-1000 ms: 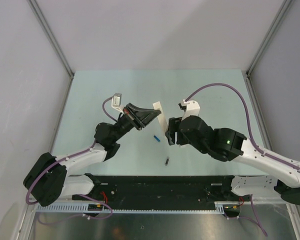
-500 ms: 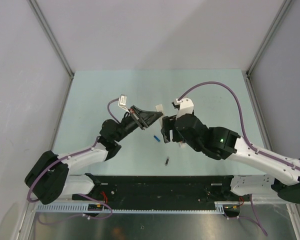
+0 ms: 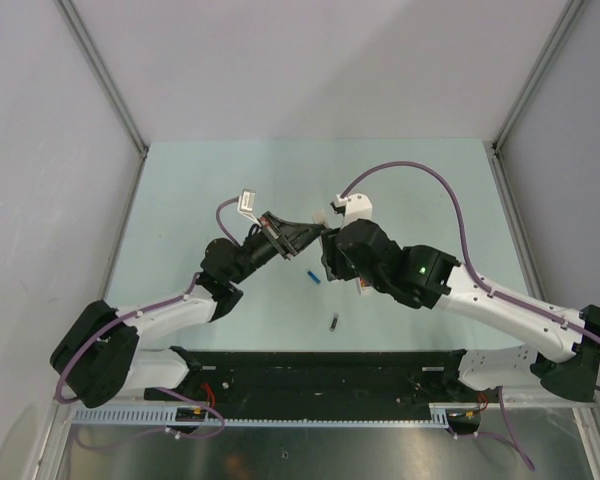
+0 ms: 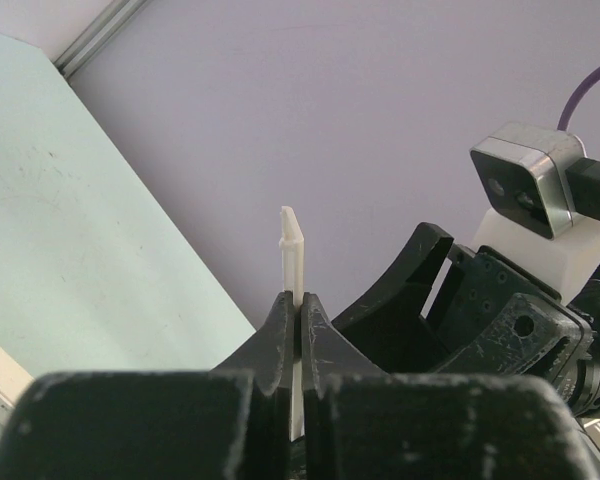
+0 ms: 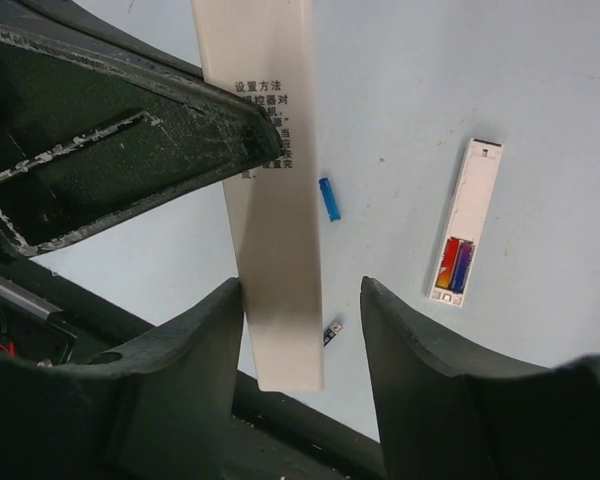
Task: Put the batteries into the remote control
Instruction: Place the battery cover on the remote control.
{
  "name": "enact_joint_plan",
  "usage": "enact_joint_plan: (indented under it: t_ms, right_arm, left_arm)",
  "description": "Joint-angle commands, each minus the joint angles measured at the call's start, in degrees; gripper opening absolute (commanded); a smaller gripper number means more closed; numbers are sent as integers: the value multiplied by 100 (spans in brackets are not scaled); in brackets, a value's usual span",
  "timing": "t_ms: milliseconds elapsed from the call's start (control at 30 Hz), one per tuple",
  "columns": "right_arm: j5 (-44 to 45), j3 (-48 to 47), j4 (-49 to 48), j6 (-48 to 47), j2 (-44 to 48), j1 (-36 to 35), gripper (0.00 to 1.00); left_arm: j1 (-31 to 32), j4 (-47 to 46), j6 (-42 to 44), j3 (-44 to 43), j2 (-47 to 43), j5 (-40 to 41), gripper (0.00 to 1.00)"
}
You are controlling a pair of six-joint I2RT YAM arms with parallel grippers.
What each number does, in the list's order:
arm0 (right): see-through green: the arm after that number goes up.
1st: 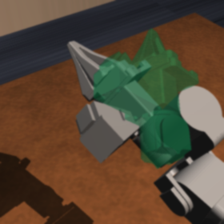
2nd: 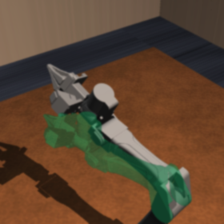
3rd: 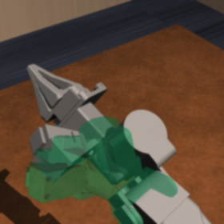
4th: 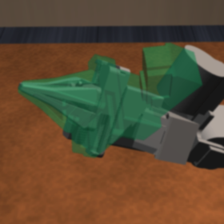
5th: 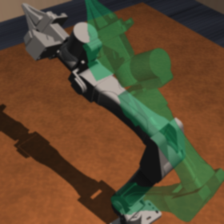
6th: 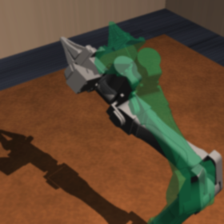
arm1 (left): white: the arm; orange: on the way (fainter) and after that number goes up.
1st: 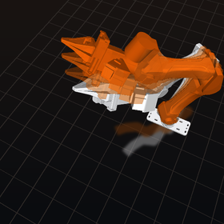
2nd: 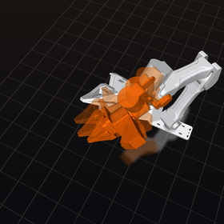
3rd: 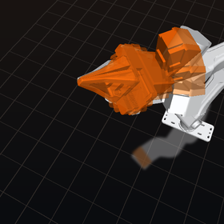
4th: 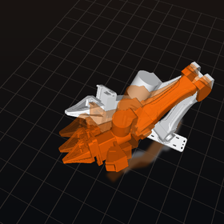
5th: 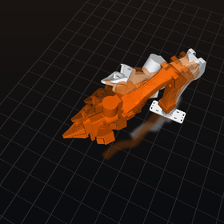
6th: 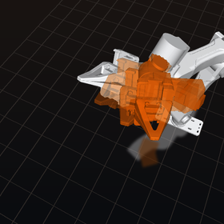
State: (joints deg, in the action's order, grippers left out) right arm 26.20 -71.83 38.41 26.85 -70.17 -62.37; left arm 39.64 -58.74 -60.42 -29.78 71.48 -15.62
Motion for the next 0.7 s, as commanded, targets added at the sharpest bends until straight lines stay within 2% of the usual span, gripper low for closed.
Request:
enact_joint_plan:
  t_ms: [0, 200, 467, 567, 600, 667]
  right_arm:
    - [-193, -182, -229, -92, -111, 49, 54]
    - [-282, -156, -247, -127, -155, 93, 45]
    - [-334, -112, -264, -224, -49, 85, 22]
    - [-343, -94, -212, -233, 12, 93, 15]
    - [-343, -85, -203, -224, 64, 93, 13]
    - [-326, -94, -107, -207, 117, 93, 11]
  left_arm:
    - [53, -76, -101, -168, 6, -12, 0]
    - [44, -85, -128, -168, 32, -55, 0]
    - [9, -85, -110, -142, 67, -82, 7]
    - [-35, -76, -163, -151, 103, -143, 27]
    - [-52, -76, -215, -151, 103, -196, 44]
    - [-140, -85, -285, -116, 120, -231, 57]
